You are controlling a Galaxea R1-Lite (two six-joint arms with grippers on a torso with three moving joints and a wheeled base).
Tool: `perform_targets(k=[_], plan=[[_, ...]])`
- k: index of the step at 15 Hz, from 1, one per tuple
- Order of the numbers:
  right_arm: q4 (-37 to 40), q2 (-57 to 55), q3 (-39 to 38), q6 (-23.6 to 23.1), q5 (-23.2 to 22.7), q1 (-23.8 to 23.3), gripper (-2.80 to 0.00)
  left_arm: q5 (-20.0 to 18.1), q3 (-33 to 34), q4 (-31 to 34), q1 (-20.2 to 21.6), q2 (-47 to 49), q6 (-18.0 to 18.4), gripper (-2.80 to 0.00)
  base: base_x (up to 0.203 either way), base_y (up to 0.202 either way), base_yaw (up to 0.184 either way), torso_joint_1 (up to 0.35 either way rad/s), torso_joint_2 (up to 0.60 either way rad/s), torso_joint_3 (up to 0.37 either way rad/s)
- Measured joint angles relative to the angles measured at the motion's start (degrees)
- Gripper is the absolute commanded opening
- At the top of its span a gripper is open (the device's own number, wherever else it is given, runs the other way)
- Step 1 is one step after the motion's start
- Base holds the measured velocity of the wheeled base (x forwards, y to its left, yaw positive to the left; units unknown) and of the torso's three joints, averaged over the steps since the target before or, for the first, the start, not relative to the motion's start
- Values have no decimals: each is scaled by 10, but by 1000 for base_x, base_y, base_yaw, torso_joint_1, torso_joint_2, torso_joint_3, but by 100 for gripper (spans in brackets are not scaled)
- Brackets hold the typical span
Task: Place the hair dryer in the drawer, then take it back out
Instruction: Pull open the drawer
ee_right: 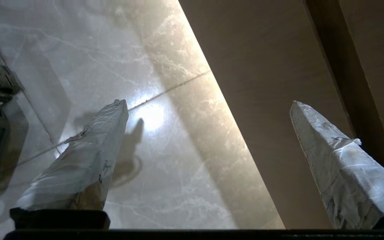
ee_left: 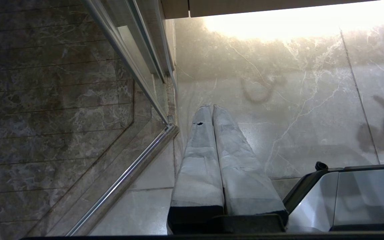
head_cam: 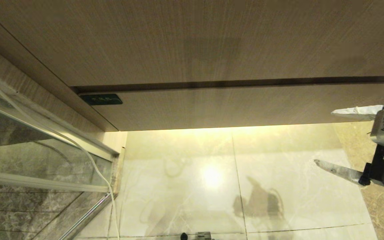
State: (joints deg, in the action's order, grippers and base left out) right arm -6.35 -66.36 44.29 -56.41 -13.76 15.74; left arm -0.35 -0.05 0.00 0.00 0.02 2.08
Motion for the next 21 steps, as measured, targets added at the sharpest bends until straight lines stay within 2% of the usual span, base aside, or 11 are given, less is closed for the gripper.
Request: perform_targets(k=[2,5,8,10,11,13,21], plan=[[-16,-36,22,5,-14,6,0,0,0,0,0,0,0,-280,0,0,0,0,0,0],[-92,-90,37,-2,-34,6,0,0,0,0,0,0,0,-280,0,0,0,0,0,0],[-166,-131,39,-46,-34,-3,0,0,0,0,0,0,0,-280,0,0,0,0,0,0],[-167,-144,38,-95,-47,-18,0,0,0,0,0,0,0,-280,0,0,0,0,0,0],[-169,-150,37,-105,-63,-22,0,0,0,0,0,0,0,-280,0,0,0,0,0,0],[-177,-166,46,-118,-76,-25,0,0,0,0,0,0,0,-280,0,0,0,0,0,0],[-196,-206,83,-135,-74,-36,0,0,0,0,0,0,0,-280,0,0,0,0,0,0]])
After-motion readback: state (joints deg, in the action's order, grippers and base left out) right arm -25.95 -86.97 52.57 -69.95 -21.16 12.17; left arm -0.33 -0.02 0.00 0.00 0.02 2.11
